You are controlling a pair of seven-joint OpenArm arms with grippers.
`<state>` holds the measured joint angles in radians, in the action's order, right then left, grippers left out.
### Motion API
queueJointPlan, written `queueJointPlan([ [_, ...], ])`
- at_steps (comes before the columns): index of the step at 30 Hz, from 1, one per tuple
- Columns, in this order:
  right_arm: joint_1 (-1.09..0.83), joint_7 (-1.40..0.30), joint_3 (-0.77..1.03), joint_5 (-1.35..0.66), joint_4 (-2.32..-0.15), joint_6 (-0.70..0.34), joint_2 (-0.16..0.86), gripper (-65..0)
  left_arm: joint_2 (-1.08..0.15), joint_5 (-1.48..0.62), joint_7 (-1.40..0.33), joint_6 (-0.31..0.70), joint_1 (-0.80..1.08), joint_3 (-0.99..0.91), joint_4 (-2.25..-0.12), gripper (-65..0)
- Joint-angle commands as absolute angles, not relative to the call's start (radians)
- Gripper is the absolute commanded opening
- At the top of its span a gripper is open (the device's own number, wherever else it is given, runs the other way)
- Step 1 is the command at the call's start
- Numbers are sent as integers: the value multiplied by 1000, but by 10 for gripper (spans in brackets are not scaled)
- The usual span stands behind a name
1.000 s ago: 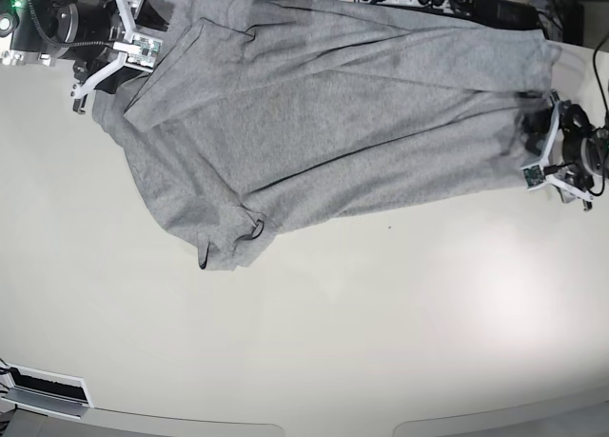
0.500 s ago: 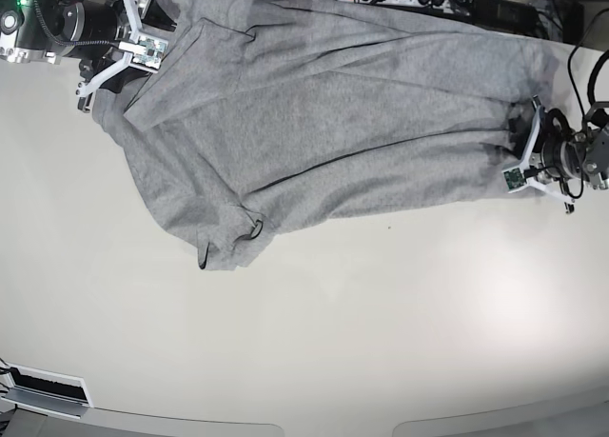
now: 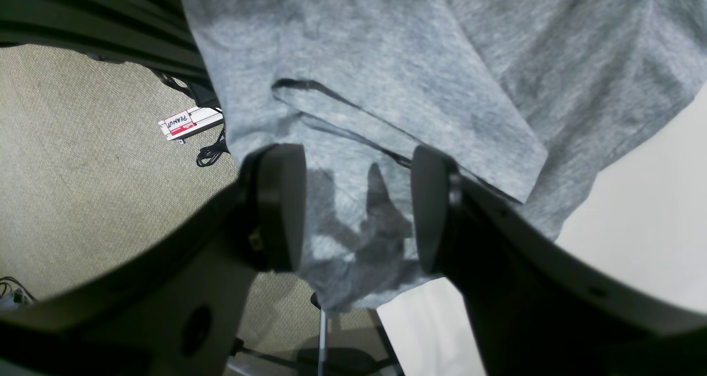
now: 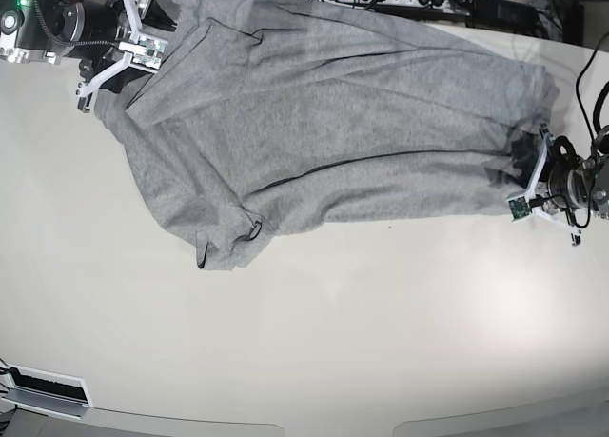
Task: Layout the t-shirt on the table in an organized manner, then fold the t-shirt properly
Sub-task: 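Pull the shirt corner with the left gripper away from the right gripper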
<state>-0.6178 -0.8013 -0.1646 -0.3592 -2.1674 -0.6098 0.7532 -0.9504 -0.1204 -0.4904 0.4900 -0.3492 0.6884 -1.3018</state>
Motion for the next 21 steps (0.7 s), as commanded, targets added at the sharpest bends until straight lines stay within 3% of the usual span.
queueJointPlan([
  [1, -618, -786, -157, -367, -2185, -609, 765, -322, -981, -117, -487, 482, -368, 680, -1309, -650],
  [7, -618, -786, -156, -367, -2184, -609, 765, -322, -981, -145, -487, 489, -369, 680, -1309, -646],
  [11, -618, -786, -157, -367, -2184, -609, 765, -322, -981, -148, -487, 536, -368, 680, -1309, -515],
  [12, -618, -786, -157, -367, -2184, -609, 765, -322, -981, -147, -487, 535, -368, 680, -1309, -528],
  [14, -618, -786, -157, -367, -2184, -609, 765, -322, -981, -146, -487, 535, -369, 680, -1309, -648],
  [21, -618, -786, -157, -367, -2184, -609, 765, -322, -981, -130, -487, 446, -369, 680, -1309, -650],
])
